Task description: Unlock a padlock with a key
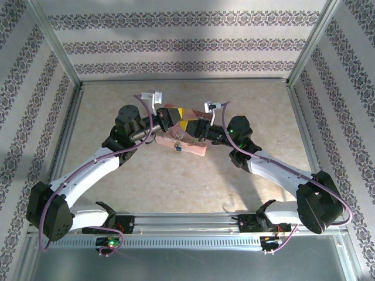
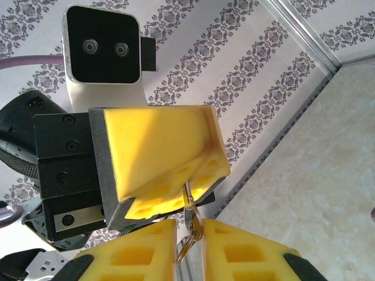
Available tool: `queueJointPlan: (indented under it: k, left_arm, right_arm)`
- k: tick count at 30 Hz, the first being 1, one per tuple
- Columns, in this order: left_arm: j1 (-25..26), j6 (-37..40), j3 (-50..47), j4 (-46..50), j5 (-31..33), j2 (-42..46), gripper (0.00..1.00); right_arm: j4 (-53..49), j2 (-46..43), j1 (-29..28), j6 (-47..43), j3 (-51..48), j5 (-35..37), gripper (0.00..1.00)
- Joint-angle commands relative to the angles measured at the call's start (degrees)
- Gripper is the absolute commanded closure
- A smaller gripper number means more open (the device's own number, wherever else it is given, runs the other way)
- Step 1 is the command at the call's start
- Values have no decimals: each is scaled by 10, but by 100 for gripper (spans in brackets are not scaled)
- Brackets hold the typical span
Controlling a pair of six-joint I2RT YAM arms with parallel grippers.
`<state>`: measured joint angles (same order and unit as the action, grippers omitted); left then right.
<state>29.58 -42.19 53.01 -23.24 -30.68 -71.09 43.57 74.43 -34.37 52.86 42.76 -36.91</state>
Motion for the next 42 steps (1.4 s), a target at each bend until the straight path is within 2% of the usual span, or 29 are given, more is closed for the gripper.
queueJointPlan:
  k: [1,22,33,37,39,42]
  left_arm:
    - [7,9,-9,-31,-5,7,100]
    - [7,5,-14,-43,-5,5,100]
    - [7,9,-13,-34,3,12,100]
    - [6,16,-15,-30,19,22,67]
    - [5,24,-17,-19,30,32,58]
    - [1,42,-15,16,50,54,39]
  right_arm:
    - [27,-3,-3,5,14,3,81]
    - [28,12,-4,10,22,12,82]
    - [24,9,-3,10,14,13,97]
    - [0,-4,0,-4,3,14,99]
    - [-38,-18,1,-21,-3,17,100]
    - [-113,-49,3,-52,-14,36,99]
